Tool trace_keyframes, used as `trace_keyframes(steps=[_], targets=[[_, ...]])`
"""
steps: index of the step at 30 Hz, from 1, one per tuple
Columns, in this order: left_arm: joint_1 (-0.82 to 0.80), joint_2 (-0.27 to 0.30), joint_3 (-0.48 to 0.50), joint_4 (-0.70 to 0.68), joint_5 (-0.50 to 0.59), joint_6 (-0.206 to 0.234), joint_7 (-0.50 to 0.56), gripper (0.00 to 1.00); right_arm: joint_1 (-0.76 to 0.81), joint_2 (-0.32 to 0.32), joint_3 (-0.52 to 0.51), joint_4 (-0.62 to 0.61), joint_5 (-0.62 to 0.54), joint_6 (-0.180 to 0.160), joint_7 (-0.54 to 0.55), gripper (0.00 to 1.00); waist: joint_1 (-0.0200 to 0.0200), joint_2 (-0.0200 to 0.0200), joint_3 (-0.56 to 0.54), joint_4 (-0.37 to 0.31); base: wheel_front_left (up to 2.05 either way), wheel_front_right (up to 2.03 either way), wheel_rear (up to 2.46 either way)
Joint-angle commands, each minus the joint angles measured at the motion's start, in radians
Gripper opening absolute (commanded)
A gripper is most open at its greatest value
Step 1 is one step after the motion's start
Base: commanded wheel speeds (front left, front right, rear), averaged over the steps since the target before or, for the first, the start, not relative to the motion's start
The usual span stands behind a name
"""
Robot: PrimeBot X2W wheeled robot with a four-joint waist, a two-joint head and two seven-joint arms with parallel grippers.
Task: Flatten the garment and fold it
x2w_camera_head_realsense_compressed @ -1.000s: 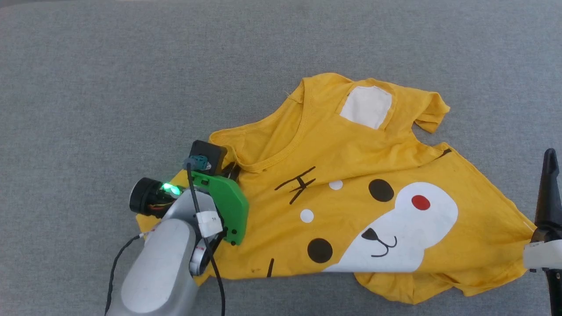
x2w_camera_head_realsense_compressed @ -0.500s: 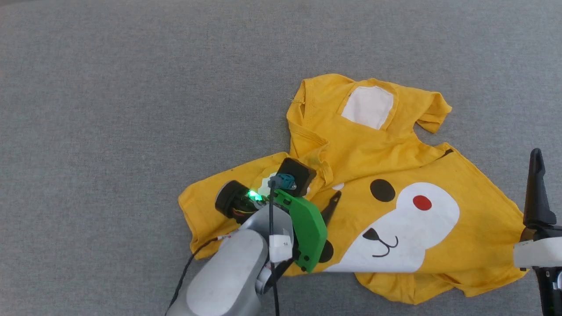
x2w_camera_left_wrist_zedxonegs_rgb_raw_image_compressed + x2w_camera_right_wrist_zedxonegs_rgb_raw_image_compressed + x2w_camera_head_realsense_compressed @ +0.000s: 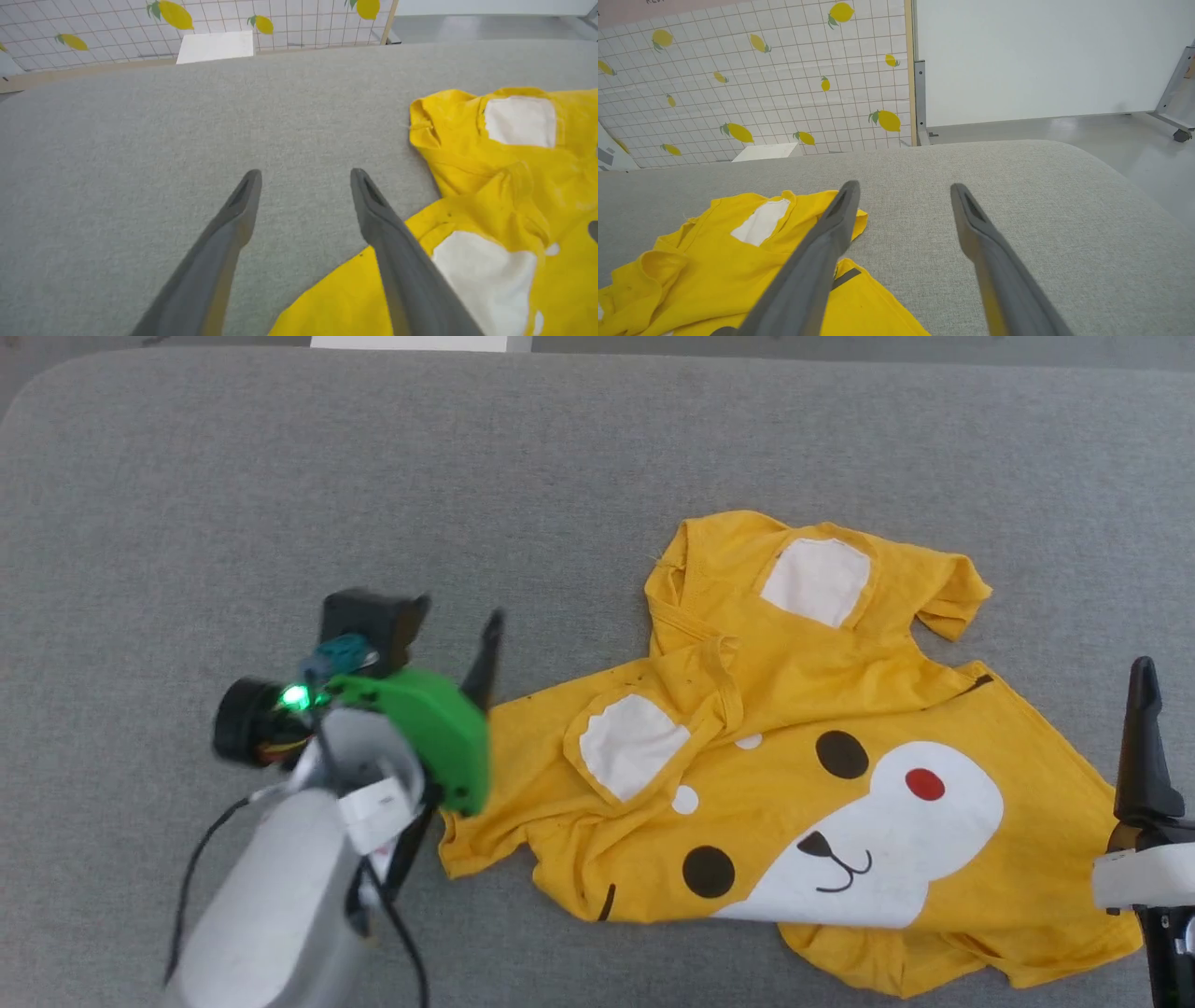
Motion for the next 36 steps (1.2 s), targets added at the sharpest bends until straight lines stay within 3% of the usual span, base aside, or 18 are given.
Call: trace_keyframes(steps=[1,5,9,24,25,28,32,35,36], targets=[[0.039,0.022,0.004,-0.002,-0.002,0.003,0.025,1.0,0.006,0.0,0.002,-0.003,0.003,-0.002,-0.002,1.0,0.0,0.0,0.003,0.006,0.0,0.0,0.0],[0.113,0.084,0.002,-0.01,-0.033,-0.015,0.119,1.0,0.003,0.0,0.004,-0.01,-0.005,-0.002,0.003,1.0,0.0,0.0,0.011,0.011,0.0,0.0,0.0],[0.153,0.095,-0.003,-0.009,-0.061,-0.025,0.149,1.0,0.004,0.0,0.0,-0.016,-0.011,-0.002,0.01,1.0,0.0,0.0,0.015,0.015,0.0,0.0,0.0],[0.103,0.039,-0.049,0.163,-0.079,-0.067,0.099,0.97,-0.003,0.0,0.006,-0.042,-0.027,-0.002,0.037,1.0,0.0,0.0,0.03,0.014,0.0,0.0,0.0],[0.098,0.035,-0.054,0.179,-0.084,-0.074,0.104,0.04,-0.003,0.0,0.006,-0.043,-0.027,-0.002,0.038,1.0,0.0,0.0,0.031,0.014,0.0,0.0,0.0],[0.088,0.031,-0.062,0.202,-0.111,-0.096,0.133,0.0,-0.005,0.0,0.002,-0.045,-0.028,-0.002,0.041,1.0,0.0,0.0,0.028,0.015,0.0,0.0,0.0],[0.087,0.037,-0.032,0.169,-0.108,-0.071,0.085,0.0,-0.005,0.0,-0.003,-0.039,-0.027,-0.002,0.039,1.0,0.0,0.0,0.008,0.018,0.0,0.0,0.0],[0.102,0.024,0.02,0.11,-0.113,-0.021,0.005,0.0,-0.002,0.0,-0.002,-0.032,-0.022,-0.002,0.036,1.0,0.0,0.0,-0.013,0.019,0.0,0.0,0.0],[0.175,0.018,0.156,0.007,-0.139,0.086,-0.123,0.0,0.007,0.0,0.001,-0.022,-0.018,-0.002,0.034,1.0,0.0,0.0,-0.037,0.018,0.0,0.0,0.0]])
